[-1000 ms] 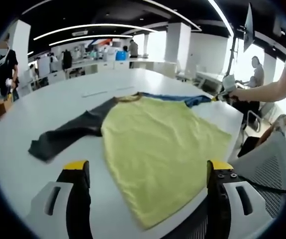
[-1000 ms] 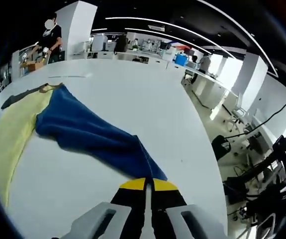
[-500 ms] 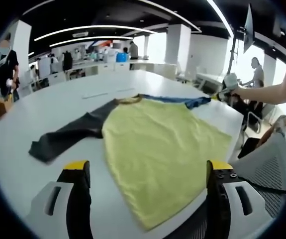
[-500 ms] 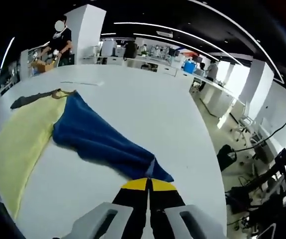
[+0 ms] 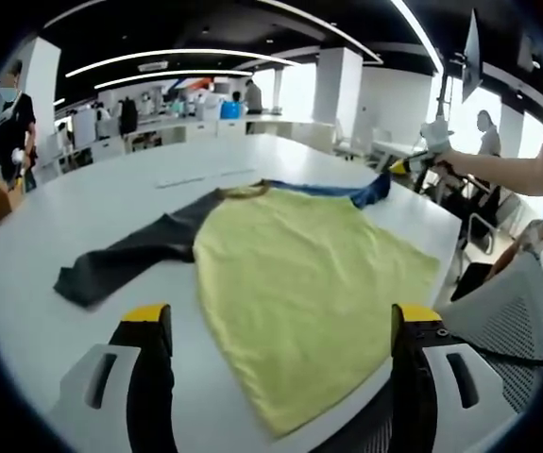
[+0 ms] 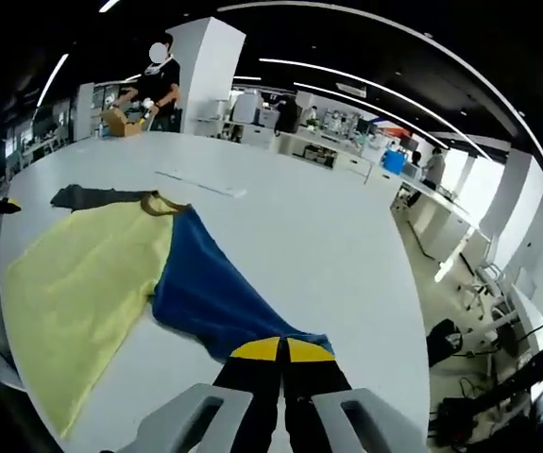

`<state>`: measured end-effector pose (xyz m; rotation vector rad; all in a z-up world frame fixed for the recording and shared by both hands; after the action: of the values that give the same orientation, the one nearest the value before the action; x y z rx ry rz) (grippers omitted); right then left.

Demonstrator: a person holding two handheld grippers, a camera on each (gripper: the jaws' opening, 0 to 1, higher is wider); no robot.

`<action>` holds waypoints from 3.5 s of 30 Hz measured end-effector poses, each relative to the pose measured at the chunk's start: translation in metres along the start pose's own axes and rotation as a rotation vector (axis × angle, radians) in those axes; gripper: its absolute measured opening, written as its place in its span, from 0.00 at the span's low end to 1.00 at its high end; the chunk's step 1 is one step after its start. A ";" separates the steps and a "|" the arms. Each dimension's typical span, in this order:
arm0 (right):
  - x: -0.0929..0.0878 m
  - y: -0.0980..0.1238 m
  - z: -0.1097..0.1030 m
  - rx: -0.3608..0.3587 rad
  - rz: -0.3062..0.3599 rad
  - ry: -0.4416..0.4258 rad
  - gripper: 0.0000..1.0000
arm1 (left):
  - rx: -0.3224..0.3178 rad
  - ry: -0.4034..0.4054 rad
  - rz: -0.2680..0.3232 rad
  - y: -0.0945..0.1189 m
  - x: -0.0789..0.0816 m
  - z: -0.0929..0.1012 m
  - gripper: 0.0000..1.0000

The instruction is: Fold the garment on the visible template until the final outline fits inside the template.

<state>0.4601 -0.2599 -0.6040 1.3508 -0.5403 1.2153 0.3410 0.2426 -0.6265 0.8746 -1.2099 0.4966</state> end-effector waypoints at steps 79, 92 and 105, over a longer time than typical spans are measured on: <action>-0.058 -0.078 0.049 0.069 -0.159 -0.153 0.18 | 0.042 0.001 -0.024 0.001 -0.001 -0.018 0.89; -0.060 -0.081 0.051 0.119 -0.168 -0.230 0.10 | 0.035 0.018 -0.038 0.000 -0.005 -0.012 0.88; -0.052 -0.068 0.037 0.087 -0.168 -0.218 0.00 | 0.041 0.011 -0.028 0.002 -0.004 -0.010 0.88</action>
<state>0.5143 -0.2966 -0.6705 1.5810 -0.5198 0.9703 0.3441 0.2526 -0.6301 0.9210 -1.1798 0.5043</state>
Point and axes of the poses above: the point that each gripper's makers call its tool centre point, and the gripper's own axes: y roughly backward along the fingers, z roughly to its right, x roughly out of its top, the point moved 9 cm from there along y, roughly backward along the fingers, and after that the axes turned 12 degrees about z, right-handed, at the moved point
